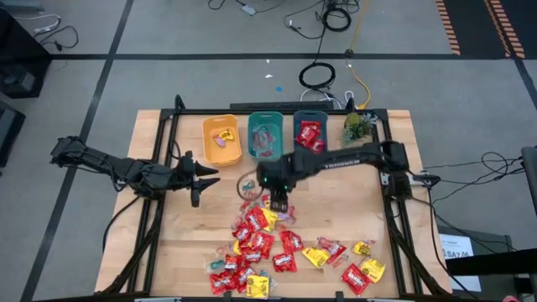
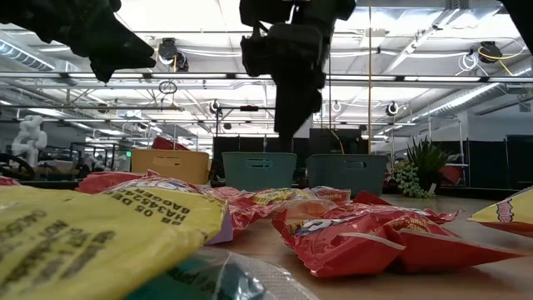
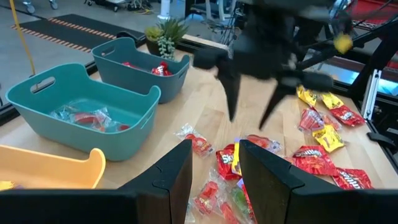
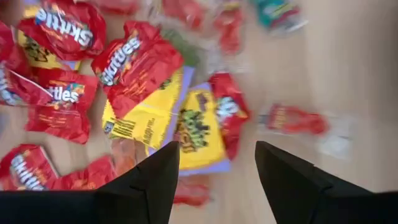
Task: Sort candy
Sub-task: Put the yellow candy into the yellow bin
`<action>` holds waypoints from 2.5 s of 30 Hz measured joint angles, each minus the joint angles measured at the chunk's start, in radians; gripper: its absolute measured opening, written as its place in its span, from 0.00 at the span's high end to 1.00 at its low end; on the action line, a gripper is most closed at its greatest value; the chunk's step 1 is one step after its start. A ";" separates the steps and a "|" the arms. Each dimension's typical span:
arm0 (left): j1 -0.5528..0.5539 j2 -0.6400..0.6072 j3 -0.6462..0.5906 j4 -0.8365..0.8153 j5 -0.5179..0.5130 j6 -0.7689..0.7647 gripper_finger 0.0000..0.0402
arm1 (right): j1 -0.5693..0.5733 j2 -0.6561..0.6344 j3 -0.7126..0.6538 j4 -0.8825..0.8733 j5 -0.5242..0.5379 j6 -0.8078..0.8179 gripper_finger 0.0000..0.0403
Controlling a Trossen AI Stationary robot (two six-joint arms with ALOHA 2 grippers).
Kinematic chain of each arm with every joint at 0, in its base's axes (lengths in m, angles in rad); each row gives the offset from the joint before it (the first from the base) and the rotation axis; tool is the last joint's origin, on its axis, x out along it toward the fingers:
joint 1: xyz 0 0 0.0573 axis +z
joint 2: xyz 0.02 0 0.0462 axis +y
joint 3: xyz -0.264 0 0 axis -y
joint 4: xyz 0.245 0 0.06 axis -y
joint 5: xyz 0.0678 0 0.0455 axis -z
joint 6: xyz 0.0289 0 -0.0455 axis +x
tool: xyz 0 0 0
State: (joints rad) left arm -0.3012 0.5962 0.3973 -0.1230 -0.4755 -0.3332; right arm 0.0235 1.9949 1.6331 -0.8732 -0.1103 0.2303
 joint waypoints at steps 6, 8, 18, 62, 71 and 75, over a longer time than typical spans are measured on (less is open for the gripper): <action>0.000 0.000 0.000 0.000 0.000 0.000 0.65 | 0.066 0.000 -0.135 0.182 0.067 0.045 0.50; 0.000 0.000 0.000 0.000 0.000 0.000 0.65 | 0.081 0.000 -0.179 0.235 0.109 0.047 0.50; 0.000 0.000 0.000 0.000 0.000 -0.001 0.65 | 0.097 -0.004 -0.344 0.369 0.146 0.134 0.50; 0.000 0.000 0.000 0.001 0.004 -0.003 0.65 | 0.054 -0.223 -0.286 0.185 0.137 0.175 0.98; 0.000 0.000 0.000 0.001 0.005 -0.002 0.65 | -0.090 -0.172 -0.240 0.529 0.108 0.121 1.00; 0.000 0.000 0.000 0.001 0.006 -0.001 0.65 | -0.153 -0.055 -0.064 0.533 0.105 0.026 1.00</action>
State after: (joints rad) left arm -0.3012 0.5963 0.3973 -0.1217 -0.4697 -0.3344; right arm -0.1294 1.9396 1.5691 -0.3398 -0.0051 0.2560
